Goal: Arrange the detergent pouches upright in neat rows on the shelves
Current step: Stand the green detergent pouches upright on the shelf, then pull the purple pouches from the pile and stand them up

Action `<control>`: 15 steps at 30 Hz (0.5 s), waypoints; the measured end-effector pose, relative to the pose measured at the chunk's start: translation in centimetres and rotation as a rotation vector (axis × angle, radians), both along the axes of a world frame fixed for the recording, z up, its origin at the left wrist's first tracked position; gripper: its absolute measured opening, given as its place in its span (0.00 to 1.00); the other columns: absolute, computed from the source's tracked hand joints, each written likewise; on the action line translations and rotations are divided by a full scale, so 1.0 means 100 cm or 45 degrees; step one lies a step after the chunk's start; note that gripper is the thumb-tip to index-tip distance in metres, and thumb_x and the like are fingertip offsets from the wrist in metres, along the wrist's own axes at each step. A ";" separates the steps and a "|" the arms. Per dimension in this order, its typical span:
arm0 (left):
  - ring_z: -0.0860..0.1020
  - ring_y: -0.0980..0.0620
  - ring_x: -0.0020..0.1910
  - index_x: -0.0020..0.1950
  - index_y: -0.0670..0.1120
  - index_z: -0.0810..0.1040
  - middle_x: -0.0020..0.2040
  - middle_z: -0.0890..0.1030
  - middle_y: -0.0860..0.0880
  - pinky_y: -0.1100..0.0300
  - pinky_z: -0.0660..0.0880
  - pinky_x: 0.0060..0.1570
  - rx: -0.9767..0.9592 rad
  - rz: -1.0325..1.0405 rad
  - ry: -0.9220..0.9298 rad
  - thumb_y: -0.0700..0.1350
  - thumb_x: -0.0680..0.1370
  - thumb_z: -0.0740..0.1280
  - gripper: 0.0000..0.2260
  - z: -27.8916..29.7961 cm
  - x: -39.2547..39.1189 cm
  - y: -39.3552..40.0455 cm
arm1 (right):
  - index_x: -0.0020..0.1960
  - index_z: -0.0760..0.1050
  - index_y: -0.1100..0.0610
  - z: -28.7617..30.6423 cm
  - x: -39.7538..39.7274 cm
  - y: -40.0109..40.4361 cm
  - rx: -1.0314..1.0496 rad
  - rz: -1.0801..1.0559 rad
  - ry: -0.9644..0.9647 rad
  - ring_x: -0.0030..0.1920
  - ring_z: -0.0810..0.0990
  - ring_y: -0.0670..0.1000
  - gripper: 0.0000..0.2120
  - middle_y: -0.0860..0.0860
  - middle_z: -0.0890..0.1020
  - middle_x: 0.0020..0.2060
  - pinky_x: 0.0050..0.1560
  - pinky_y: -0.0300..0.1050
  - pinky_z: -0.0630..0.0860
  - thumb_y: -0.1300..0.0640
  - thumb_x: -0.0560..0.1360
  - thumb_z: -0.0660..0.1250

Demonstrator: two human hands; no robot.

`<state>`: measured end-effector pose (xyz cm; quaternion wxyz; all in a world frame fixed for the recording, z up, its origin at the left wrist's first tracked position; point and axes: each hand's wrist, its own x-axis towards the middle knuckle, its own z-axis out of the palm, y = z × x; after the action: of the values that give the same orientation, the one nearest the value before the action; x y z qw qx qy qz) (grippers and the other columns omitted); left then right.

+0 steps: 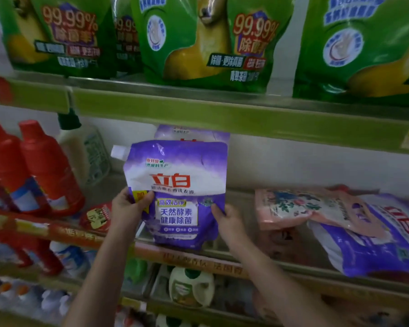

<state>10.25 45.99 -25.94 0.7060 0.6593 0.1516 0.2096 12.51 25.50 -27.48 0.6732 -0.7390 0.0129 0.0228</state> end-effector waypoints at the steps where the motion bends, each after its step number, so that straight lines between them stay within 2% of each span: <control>1: 0.80 0.60 0.30 0.48 0.41 0.76 0.36 0.83 0.48 0.68 0.75 0.27 0.038 0.006 -0.007 0.34 0.73 0.68 0.06 0.001 -0.001 -0.003 | 0.33 0.72 0.54 0.002 0.000 0.000 -0.039 -0.003 -0.023 0.32 0.78 0.45 0.13 0.52 0.82 0.34 0.37 0.40 0.72 0.61 0.77 0.63; 4: 0.79 0.50 0.48 0.60 0.37 0.70 0.53 0.79 0.41 0.58 0.76 0.48 0.070 0.069 -0.013 0.36 0.71 0.71 0.19 -0.003 -0.016 -0.014 | 0.40 0.73 0.53 0.001 -0.008 -0.007 -0.101 0.057 -0.093 0.45 0.78 0.52 0.08 0.56 0.81 0.45 0.49 0.51 0.74 0.62 0.76 0.63; 6: 0.77 0.46 0.56 0.65 0.36 0.68 0.60 0.77 0.39 0.56 0.73 0.56 0.055 0.187 -0.008 0.37 0.72 0.71 0.24 -0.012 -0.037 -0.023 | 0.47 0.75 0.55 -0.001 -0.018 -0.016 -0.094 0.062 -0.112 0.49 0.79 0.52 0.05 0.56 0.81 0.48 0.53 0.52 0.75 0.64 0.76 0.63; 9: 0.77 0.50 0.56 0.65 0.39 0.68 0.60 0.77 0.43 0.61 0.72 0.52 -0.043 0.220 -0.003 0.38 0.72 0.70 0.23 -0.029 -0.077 -0.050 | 0.42 0.75 0.53 -0.011 -0.040 -0.040 -0.028 0.028 -0.112 0.42 0.80 0.40 0.08 0.51 0.81 0.44 0.45 0.37 0.75 0.65 0.75 0.65; 10: 0.77 0.52 0.55 0.65 0.41 0.69 0.59 0.77 0.44 0.62 0.72 0.51 -0.093 0.207 0.004 0.38 0.73 0.70 0.22 -0.036 -0.091 -0.062 | 0.43 0.76 0.53 -0.016 -0.050 -0.050 -0.013 0.024 -0.091 0.41 0.79 0.39 0.07 0.49 0.81 0.44 0.46 0.37 0.74 0.64 0.75 0.65; 11: 0.77 0.53 0.54 0.65 0.42 0.68 0.59 0.76 0.44 0.61 0.72 0.51 -0.142 0.185 0.030 0.37 0.73 0.70 0.22 -0.044 -0.103 -0.077 | 0.46 0.77 0.54 -0.022 -0.062 -0.063 0.004 0.024 -0.051 0.44 0.79 0.42 0.06 0.49 0.81 0.45 0.49 0.40 0.74 0.63 0.75 0.65; 13: 0.76 0.52 0.56 0.67 0.41 0.67 0.60 0.76 0.46 0.57 0.72 0.53 -0.183 0.077 0.122 0.38 0.73 0.70 0.24 -0.062 -0.128 -0.110 | 0.54 0.77 0.57 -0.035 -0.090 -0.091 0.072 0.005 0.039 0.48 0.80 0.46 0.09 0.48 0.81 0.46 0.55 0.45 0.75 0.63 0.74 0.66; 15: 0.77 0.54 0.55 0.68 0.44 0.67 0.59 0.76 0.49 0.54 0.73 0.55 -0.151 -0.075 0.255 0.43 0.73 0.71 0.26 -0.080 -0.153 -0.147 | 0.52 0.78 0.53 -0.052 -0.123 -0.123 0.098 0.034 0.072 0.48 0.81 0.44 0.08 0.44 0.82 0.45 0.53 0.42 0.77 0.61 0.74 0.66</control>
<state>-5.06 31.30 -33.93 0.7309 0.6383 0.2140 0.1125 0.22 13.17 -32.64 0.7001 -0.7118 0.0211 0.0529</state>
